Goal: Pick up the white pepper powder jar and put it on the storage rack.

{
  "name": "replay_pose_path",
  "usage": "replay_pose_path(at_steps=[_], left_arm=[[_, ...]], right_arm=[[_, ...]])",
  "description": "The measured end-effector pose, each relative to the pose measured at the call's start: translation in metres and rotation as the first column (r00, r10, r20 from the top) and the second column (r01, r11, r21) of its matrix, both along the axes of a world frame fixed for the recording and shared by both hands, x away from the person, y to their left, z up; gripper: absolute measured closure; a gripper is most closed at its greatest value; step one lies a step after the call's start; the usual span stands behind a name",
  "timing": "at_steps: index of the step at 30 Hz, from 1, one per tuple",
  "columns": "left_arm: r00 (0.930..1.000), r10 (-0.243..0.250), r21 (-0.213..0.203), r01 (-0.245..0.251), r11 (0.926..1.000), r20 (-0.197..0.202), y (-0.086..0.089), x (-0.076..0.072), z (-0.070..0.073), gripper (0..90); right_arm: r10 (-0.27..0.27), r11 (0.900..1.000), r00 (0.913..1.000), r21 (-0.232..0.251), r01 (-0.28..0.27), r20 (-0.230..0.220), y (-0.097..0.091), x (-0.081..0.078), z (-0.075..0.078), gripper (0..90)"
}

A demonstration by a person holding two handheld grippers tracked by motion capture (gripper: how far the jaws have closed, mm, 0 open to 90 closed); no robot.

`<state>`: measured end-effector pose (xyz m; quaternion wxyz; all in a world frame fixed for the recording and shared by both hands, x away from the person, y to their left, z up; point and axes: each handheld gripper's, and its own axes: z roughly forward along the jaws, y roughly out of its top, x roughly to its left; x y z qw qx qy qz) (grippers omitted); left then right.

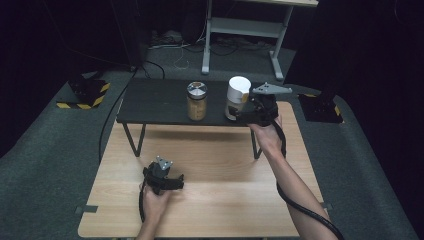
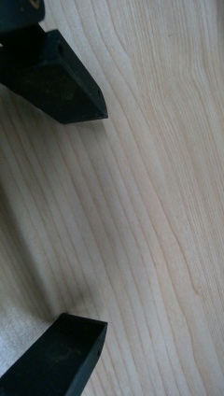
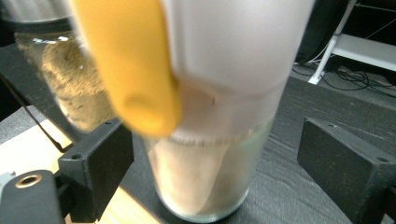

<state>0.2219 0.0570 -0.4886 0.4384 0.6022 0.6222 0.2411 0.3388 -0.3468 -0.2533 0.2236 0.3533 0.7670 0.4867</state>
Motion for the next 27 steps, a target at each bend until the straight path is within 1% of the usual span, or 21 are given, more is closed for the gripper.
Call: replay_pose_path(at_steps=[1,11,12,13,14,16,17,18,19,20,21,27], left_arm=[[1.0,0.0,0.0,0.0,1.0,0.0,0.0,0.0,0.0,1.5],[1.0,-0.001,0.003,0.001,1.0,-0.001,0.0,0.0,0.0,1.5],[1.0,0.004,-0.003,-0.004,1.0,0.004,-0.001,0.0,-0.001,1.4],[1.0,0.0,0.001,0.0,1.0,0.0,0.0,0.0,0.0,1.5],[1.0,0.0,0.001,0.0,1.0,0.0,0.0,0.0,0.0,1.4],[1.0,0.003,-0.001,-0.003,1.0,0.003,-0.001,0.0,0.0,1.4],[1.0,0.003,-0.001,-0.003,1.0,0.003,-0.001,0.0,0.0,1.4],[1.0,0.003,0.0,-0.003,1.0,0.003,-0.001,0.0,0.0,1.5],[1.0,0.003,0.0,-0.003,1.0,0.003,-0.001,0.0,0.0,1.4],[1.0,-0.001,0.005,0.001,1.0,-0.001,0.0,0.0,0.0,1.4],[1.0,-0.001,0.005,0.001,1.0,-0.001,0.0,0.0,0.0,1.4],[1.0,-0.001,0.007,0.001,1.0,-0.002,0.0,0.0,0.0,1.4]], right_arm=[[0.0,1.0,1.0,0.0,0.0,0.0,0.0,0.0,0.0,10.3],[0.003,0.9997,0.9999,0.025,-0.004,0.015,-0.023,-0.024,-0.014,10.3],[0.004,0.9996,0.9999,0.028,-0.004,0.016,-0.025,-0.025,-0.015,10.3],[0.005,0.9995,0.9998,0.032,-0.005,0.019,-0.028,-0.029,-0.016,10.3],[0.005,0.9995,0.9998,0.032,-0.005,0.019,-0.028,-0.029,-0.016,10.3],[0.008,0.9994,0.9996,0.034,-0.009,0.026,-0.033,-0.037,-0.021,10.5],[0.008,0.9994,0.9996,0.034,-0.009,0.026,-0.033,-0.037,-0.021,10.5],[0.01,0.9996,0.9991,0.026,-0.011,0.041,-0.035,-0.045,-0.025,11.1],[0.01,0.9996,0.9991,0.026,-0.011,0.041,-0.035,-0.045,-0.025,11.1],[0.013,0.9997,0.9988,0.022,-0.014,0.047,-0.038,-0.052,-0.031,11.3],[0.014,0.9997,0.9987,0.019,-0.015,0.049,-0.039,-0.055,-0.035,11.3],[0.018,0.9996,0.9991,0.022,-0.019,0.04,-0.046,-0.074,-0.059,11.6]])
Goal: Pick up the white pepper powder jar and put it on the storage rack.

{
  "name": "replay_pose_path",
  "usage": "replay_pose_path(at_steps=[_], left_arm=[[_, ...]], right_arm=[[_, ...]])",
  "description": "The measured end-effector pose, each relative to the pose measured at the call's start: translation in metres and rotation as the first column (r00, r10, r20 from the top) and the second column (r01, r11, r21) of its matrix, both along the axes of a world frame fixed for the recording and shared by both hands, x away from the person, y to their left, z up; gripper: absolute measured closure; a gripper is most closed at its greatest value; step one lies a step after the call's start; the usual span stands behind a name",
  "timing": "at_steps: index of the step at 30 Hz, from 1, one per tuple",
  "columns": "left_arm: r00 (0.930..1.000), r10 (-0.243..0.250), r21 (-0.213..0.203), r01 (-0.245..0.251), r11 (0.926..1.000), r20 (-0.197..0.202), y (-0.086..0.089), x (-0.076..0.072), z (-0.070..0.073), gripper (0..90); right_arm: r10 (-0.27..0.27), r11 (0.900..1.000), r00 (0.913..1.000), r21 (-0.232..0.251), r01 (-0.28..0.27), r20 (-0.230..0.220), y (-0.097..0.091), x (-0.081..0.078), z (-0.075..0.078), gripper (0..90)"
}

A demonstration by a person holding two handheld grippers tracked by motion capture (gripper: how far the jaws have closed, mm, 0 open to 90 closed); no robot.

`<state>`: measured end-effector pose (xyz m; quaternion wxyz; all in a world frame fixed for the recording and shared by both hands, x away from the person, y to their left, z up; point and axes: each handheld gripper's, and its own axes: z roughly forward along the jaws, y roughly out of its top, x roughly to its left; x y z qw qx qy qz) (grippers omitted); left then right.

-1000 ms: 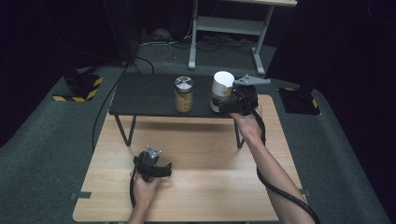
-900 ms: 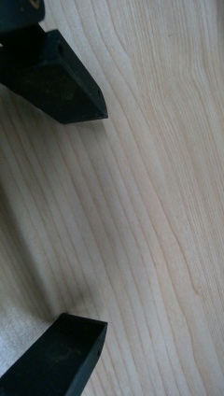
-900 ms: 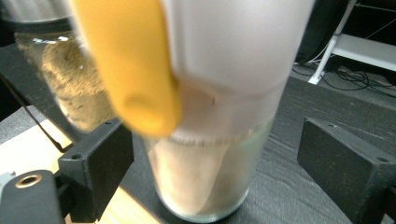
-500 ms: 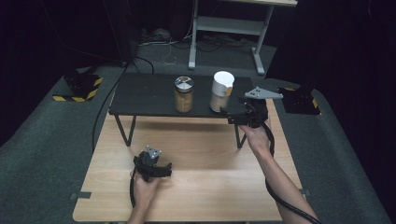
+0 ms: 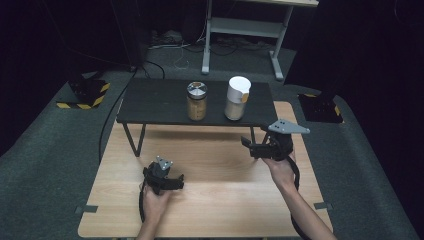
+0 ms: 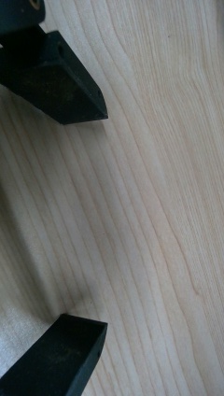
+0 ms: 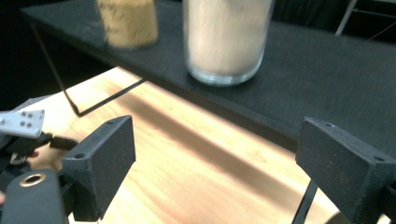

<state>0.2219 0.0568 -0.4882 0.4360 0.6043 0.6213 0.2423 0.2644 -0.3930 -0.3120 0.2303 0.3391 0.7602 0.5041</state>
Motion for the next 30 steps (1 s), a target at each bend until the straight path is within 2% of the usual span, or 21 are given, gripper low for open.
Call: replay_pose_path(at_steps=[4,6,8,12,13,15,16,17,21,25,26,27,30], left_arm=[[1.0,0.0,0.0,0.0,1.0,0.0,0.0,0.0,0.0,1.4],[1.0,0.006,-0.006,-0.006,1.0,0.006,-0.001,0.0,-0.001,1.5],[1.0,0.006,-0.006,-0.006,1.0,0.005,-0.001,0.0,-0.001,1.5],[1.0,0.004,-0.003,-0.004,1.0,0.003,-0.001,0.0,-0.001,1.5],[1.0,0.004,-0.003,-0.004,1.0,0.003,-0.001,0.0,-0.001,1.5],[0.9999,0.008,-0.008,-0.008,0.9999,0.007,-0.001,0.0,-0.001,1.5],[1.0,0.004,-0.003,-0.004,1.0,0.002,-0.001,0.0,0.0,1.5],[1.0,0.004,-0.002,-0.004,1.0,0.003,-0.001,0.0,0.0,1.5],[1.0,0.007,-0.006,-0.007,1.0,0.006,-0.001,0.0,-0.001,1.5],[1.0,0.004,-0.003,-0.004,1.0,0.002,-0.001,0.0,0.0,1.5],[1.0,0.006,-0.005,-0.006,1.0,0.004,-0.001,0.0,-0.001,1.5],[0.9999,0.009,-0.008,-0.008,0.9999,0.006,-0.001,0.0,-0.001,1.5],[1.0,0.005,-0.004,-0.005,1.0,0.002,-0.001,0.0,-0.001,1.5]], right_arm=[[-0.004,1.0,1.0,-0.006,0.004,0.002,-0.001,-0.01,-0.011,12.6],[0.003,0.9999,1.0,-0.011,-0.003,-0.004,-0.001,-0.019,-0.027,13.0],[0.002,0.9999,1.0,-0.012,-0.002,-0.007,-0.001,-0.021,-0.031,13.0],[-0.01,0.9996,0.9983,-0.028,0.009,-0.057,0.001,-0.025,-0.058,12.9],[-0.01,0.9996,0.9983,-0.028,0.009,-0.057,0.001,-0.025,-0.058,12.9],[-0.021,0.9992,0.9962,-0.035,0.018,-0.085,0.002,-0.024,-0.068,13.0],[-0.036,0.9982,0.9938,-0.052,0.03,-0.105,0.003,-0.023,-0.078,12.9],[-0.036,0.9982,0.9938,-0.052,0.03,-0.105,0.003,-0.023,-0.078,12.9],[-0.061,0.9956,0.9867,-0.08,0.05,-0.151,0.005,-0.02,-0.095,13.0],[-0.08,0.9925,0.9814,-0.106,0.062,-0.175,0.008,-0.018,-0.107,13.0],[-0.083,0.9919,0.9773,-0.111,0.062,-0.195,0.009,-0.015,-0.112,13.2],[-0.083,0.9919,0.9773,-0.111,0.062,-0.195,0.009,-0.015,-0.112,13.2],[-0.091,0.9907,0.9692,-0.12,0.065,-0.229,0.011,-0.013,-0.122,13.0]])
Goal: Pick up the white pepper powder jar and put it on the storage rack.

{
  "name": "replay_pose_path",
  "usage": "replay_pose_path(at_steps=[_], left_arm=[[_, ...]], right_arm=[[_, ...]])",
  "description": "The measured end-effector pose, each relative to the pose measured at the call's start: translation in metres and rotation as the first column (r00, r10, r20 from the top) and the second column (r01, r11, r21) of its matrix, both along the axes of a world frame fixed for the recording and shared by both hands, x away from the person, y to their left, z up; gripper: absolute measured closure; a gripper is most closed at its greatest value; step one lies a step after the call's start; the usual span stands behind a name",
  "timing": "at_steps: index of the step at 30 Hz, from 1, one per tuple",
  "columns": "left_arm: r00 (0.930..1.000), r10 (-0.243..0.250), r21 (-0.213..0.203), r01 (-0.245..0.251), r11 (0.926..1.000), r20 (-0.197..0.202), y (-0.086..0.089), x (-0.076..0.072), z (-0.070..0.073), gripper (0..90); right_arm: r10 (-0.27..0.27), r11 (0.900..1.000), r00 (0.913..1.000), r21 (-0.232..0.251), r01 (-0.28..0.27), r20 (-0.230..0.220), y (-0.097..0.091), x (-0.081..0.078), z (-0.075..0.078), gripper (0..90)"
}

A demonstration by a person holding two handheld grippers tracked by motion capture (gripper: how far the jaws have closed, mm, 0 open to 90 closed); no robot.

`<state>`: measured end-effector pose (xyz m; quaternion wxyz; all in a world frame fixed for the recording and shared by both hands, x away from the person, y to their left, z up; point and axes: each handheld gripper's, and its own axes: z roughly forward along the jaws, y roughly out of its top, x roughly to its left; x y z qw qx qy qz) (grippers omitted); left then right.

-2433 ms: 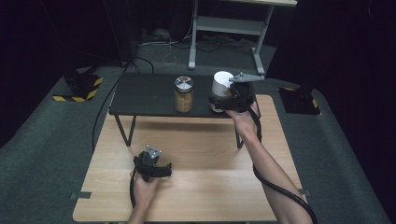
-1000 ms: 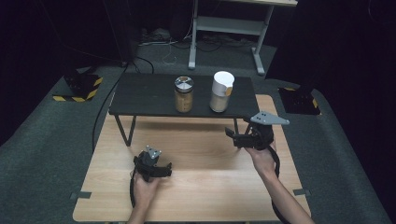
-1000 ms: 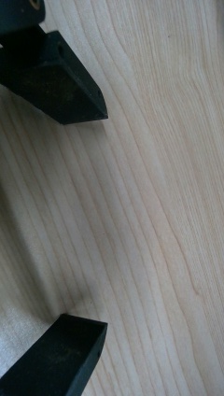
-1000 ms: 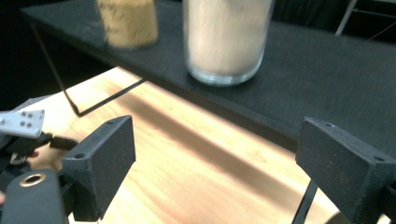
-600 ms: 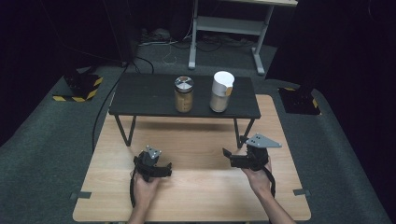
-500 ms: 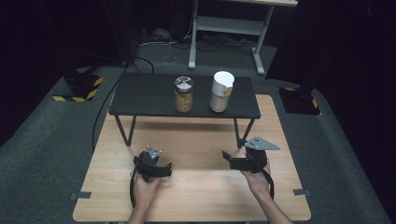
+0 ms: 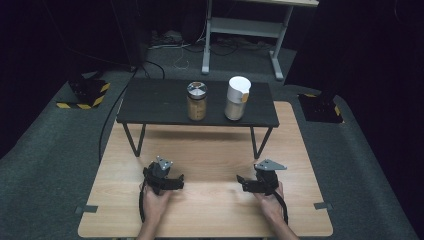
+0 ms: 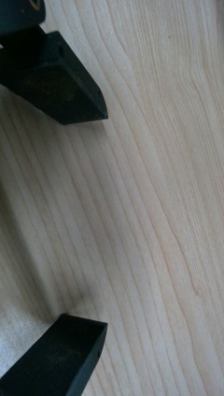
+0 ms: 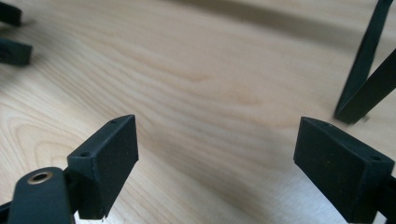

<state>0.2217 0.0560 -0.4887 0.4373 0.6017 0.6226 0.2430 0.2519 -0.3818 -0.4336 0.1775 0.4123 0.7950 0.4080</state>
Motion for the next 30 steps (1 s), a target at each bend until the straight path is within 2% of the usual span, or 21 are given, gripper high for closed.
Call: replay_pose_path(at_steps=[2,7,11,13,17,23,30], left_arm=[[1.0,0.003,-0.003,-0.003,1.0,0.003,0.0,0.0,-0.001,1.5],[1.0,0.0,0.0,0.0,1.0,0.0,0.0,0.0,0.0,1.5],[1.0,0.003,-0.004,-0.003,1.0,0.003,0.0,0.0,-0.001,1.5],[1.0,0.003,-0.004,-0.003,1.0,0.004,0.0,0.0,-0.001,1.5],[1.0,0.003,-0.004,-0.003,1.0,0.004,0.0,0.0,-0.001,1.5],[1.0,0.004,-0.005,-0.004,1.0,0.004,-0.001,0.0,-0.001,1.5],[1.0,-0.001,0.001,0.001,1.0,-0.001,0.0,0.0,0.0,1.5]], right_arm=[[-0.007,0.9998,0.9999,-0.018,0.007,-0.007,0.004,0.001,-0.006,11.7],[-0.022,0.9996,0.9994,-0.018,0.022,-0.027,0.006,0.004,-0.011,10.2],[-0.032,0.9986,0.9986,-0.042,0.031,-0.042,0.011,0.006,-0.016,8.9],[-0.037,0.9982,0.9987,-0.048,0.035,-0.034,0.013,0.005,-0.016,8.5],[-0.042,0.9964,0.9976,-0.076,0.038,-0.056,0.019,0.009,-0.013,8.2],[-0.044,0.9922,0.998,-0.119,0.038,-0.045,0.027,0.008,-0.012,7.7],[-0.052,0.9922,0.9975,-0.116,0.046,-0.048,0.027,0.008,-0.012,7.5]])
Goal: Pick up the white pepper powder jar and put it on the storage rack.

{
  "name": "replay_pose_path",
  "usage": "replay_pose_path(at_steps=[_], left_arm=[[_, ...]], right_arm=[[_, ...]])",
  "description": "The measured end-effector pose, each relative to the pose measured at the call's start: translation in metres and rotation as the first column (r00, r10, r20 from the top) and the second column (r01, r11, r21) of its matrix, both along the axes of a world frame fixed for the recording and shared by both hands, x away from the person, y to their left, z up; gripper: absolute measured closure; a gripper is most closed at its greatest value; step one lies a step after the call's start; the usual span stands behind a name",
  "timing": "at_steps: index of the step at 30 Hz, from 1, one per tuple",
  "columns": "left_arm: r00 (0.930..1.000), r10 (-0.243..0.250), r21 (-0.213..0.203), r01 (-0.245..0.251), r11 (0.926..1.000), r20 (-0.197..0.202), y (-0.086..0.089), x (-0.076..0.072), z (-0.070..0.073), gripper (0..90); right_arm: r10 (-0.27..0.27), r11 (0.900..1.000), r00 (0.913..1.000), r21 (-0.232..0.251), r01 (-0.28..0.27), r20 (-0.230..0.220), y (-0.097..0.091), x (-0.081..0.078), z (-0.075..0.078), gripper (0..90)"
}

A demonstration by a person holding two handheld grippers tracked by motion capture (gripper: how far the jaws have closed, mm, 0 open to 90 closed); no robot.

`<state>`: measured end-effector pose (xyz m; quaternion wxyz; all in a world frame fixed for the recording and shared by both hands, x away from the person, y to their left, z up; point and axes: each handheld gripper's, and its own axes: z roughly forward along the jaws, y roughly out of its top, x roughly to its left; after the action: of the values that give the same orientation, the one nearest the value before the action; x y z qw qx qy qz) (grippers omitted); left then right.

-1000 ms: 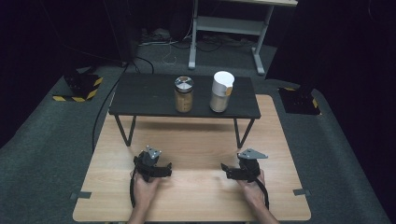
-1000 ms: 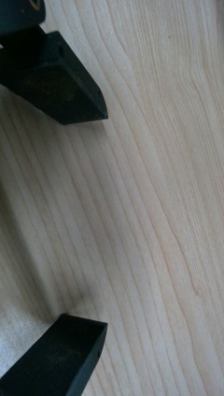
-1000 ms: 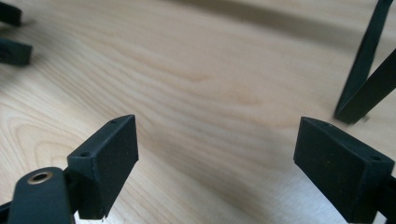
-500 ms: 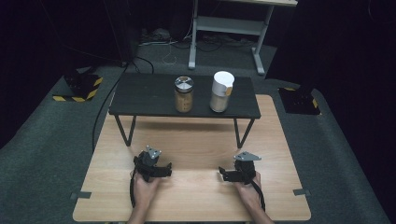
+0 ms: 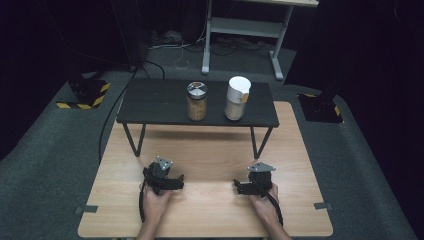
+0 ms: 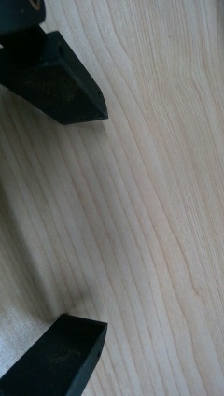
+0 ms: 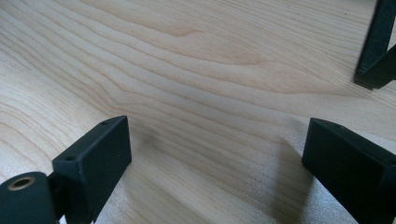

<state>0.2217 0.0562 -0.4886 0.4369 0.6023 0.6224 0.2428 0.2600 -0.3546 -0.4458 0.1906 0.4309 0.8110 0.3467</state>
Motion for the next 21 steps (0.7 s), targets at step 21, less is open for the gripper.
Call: replay_pose_path(at_steps=[21], left_arm=[[1.0,0.001,-0.001,-0.001,1.0,0.0,-0.0001,0.0,-0.0001,1.5]], right_arm=[[0.0,1.0,1.0,0.0,0.0,0.001,0.0,0.0,-0.0001,7.5]])
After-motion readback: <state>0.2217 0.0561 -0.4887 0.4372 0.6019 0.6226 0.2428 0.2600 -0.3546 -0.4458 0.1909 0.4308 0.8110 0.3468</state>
